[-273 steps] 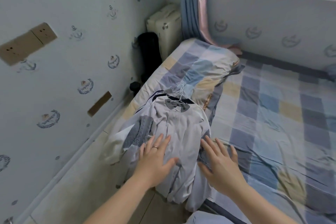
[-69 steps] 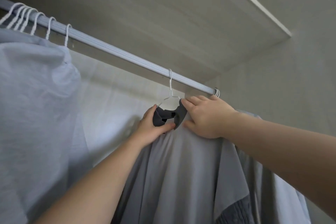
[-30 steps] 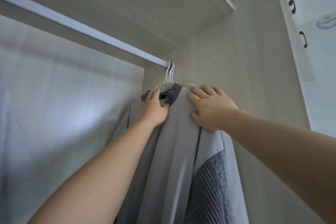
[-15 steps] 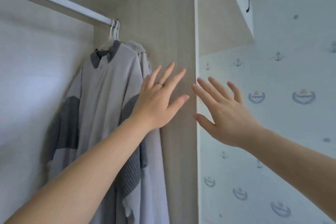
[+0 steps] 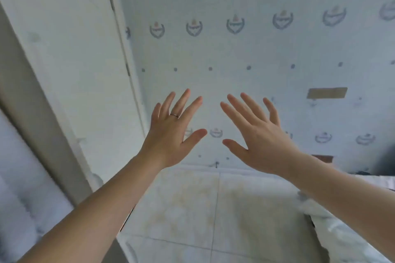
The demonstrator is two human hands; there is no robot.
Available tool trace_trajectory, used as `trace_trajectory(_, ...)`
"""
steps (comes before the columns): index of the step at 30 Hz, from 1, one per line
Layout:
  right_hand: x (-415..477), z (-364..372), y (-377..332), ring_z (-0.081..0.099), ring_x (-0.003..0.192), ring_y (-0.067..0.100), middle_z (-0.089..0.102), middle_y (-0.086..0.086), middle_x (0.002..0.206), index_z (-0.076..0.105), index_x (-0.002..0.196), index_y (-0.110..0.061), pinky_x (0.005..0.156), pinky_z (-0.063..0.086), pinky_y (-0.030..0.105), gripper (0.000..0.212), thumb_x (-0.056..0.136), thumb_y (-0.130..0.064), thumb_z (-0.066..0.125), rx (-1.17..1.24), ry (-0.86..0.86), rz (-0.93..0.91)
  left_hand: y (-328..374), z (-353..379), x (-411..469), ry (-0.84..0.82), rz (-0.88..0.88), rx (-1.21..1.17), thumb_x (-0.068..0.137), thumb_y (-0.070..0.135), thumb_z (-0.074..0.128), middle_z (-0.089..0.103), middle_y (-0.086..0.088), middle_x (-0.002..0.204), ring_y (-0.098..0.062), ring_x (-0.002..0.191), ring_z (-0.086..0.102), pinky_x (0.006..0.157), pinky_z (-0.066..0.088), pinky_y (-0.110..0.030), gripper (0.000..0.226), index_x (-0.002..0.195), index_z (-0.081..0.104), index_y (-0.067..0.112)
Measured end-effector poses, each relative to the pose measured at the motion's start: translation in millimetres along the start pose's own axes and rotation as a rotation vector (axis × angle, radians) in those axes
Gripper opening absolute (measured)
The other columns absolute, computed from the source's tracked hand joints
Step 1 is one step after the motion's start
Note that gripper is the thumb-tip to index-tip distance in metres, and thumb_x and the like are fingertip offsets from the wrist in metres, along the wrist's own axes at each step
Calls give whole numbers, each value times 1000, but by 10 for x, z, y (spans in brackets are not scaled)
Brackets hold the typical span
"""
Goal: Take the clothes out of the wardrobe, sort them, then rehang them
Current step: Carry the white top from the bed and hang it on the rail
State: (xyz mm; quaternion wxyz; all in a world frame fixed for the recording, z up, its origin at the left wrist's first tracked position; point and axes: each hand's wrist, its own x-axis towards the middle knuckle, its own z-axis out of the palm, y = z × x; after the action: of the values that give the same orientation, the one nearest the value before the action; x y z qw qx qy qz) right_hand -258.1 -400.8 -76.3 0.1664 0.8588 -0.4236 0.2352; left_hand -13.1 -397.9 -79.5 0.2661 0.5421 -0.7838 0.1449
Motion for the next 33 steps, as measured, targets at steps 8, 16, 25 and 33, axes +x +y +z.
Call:
trace_trajectory(8, -1441, 818, 1052, -7, 151, 17, 2, -8, 164, 3, 156, -32, 119, -3, 55, 76, 92, -65, 25, 37, -175, 493, 985, 1943, 139, -309, 83, -289, 92, 76, 20, -11, 16, 166, -12, 152, -18, 122, -1, -51, 72, 154, -3, 49)
trace_trajectory(16, -2389, 1455, 2021, -15, 149, 12, -3, -14, 163, -1, 154, -39, 117, -17, 45, 73, 92, -62, 29, 43, -325, 919, 1914, 3551, 566, -632, 202, -474, 87, 77, 20, -10, 17, 166, -11, 151, -16, 122, -2, -48, 77, 155, 0, 46)
trace_trajectory(25, -2848, 1860, 3085, -16, 149, 13, -8, -17, 163, -8, 152, -41, 116, -20, 44, 75, 92, -64, 30, -29, -428, 1260, 2772, 4828, 1340, -903, 383, -563, 94, 69, 33, -14, 24, 162, -7, 150, -19, 122, -1, -46, 73, 155, -1, 48)
trace_trajectory(33, -3328, 1890, 3802, -20, 147, 9, -10, -17, 162, -10, 152, -42, 114, -21, 44, 73, 94, -65, 28, -28, -406, 1512, 3720, 5585, 1990, -1011, 588, -524, 85, 78, 18, -14, 23, 162, -7, 149, -19, 123, -5, -45, 79, 155, -1, 47)
